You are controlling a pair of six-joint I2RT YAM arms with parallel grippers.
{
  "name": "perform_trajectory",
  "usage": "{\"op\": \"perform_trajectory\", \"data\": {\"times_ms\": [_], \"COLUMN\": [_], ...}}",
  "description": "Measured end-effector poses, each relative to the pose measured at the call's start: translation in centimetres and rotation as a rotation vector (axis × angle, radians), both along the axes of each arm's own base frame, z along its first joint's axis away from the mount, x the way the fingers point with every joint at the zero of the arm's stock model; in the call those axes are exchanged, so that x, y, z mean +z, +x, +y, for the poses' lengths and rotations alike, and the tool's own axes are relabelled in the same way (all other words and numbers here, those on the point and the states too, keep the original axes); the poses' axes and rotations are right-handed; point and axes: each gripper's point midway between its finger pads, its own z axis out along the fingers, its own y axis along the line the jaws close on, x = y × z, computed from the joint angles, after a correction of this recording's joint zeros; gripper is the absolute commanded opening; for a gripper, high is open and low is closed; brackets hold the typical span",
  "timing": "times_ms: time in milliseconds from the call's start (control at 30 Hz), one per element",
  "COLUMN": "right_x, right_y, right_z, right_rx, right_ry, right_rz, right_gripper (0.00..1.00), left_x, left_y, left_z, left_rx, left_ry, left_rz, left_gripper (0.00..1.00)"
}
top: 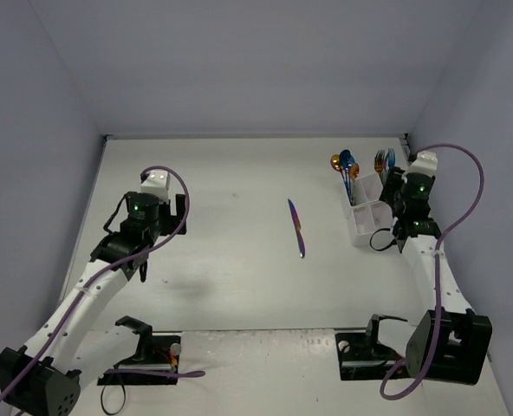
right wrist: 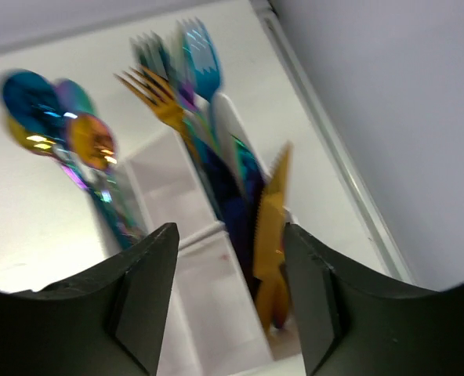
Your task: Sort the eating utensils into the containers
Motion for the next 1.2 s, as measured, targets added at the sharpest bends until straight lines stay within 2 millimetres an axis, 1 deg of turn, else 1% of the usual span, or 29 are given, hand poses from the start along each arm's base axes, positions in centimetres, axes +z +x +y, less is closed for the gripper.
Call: {"op": "perform_trajectory", "data": {"times_ms": [100,167,200,267,333,367,400,467,667,767,867,1033,1200], "right_x": [3.2,4.8,5.2,4.9,3.4,2.3,0.9,-1.6,-8.0,-10.9,-13.1,-15.9,-17.6], "right_y": [1.6,2.7,3.1,3.4,3.2,2.9,2.5,1.8,-0.7,-1.7,-2.2,-2.3,-3.0], "right_z": [2.7,5.4,7.0,10.4,13.3,14.4,15.5,16.6,20.3,21.4,22.3,23.4,24.1], "right_rx": [0.074,0.14,0.179,0.259,0.329,0.358,0.38,0.406,0.482,0.503,0.521,0.541,0.558], "right_ry": [0.019,0.028,0.034,0.047,0.06,0.066,0.075,0.081,0.126,0.138,0.141,0.143,0.14], "right_rz": [-0.032,-0.032,-0.025,0.017,0.087,0.129,0.182,0.275,0.51,0.61,0.693,0.778,0.833], "right_gripper": [0.64,0.68,0.7,0.73,0.79,0.79,0.82,0.86,0.88,0.88,0.87,0.84,0.75], "left_x": [0.0,-0.1,-0.1,-0.2,-0.2,-0.2,-0.3,-0.3,-0.8,-0.8,-0.9,-1.1,-1.2], "left_y": [0.0,0.1,0.1,0.2,0.2,0.2,0.2,0.2,0.3,0.3,0.3,0.4,0.4], "left_z": [0.0,0.0,-0.1,-0.1,-0.1,-0.1,-0.1,-0.1,-0.2,-0.2,-0.3,-0.3,-0.3], "left_rx": [0.0,0.0,0.0,0.0,0.0,0.0,-0.001,-0.001,-0.006,-0.006,-0.006,-0.006,-0.006], "left_ry": [0.0,0.0,0.0,0.001,0.002,0.002,0.002,0.003,0.005,0.006,0.007,0.009,0.011], "left_rz": [0.0,0.001,0.002,0.004,0.005,0.006,0.007,0.009,0.026,0.027,0.028,0.034,0.038], "left_gripper": [0.82,0.82,0.82,0.82,0.82,0.82,0.82,0.82,0.82,0.82,0.82,0.82,0.82]}}
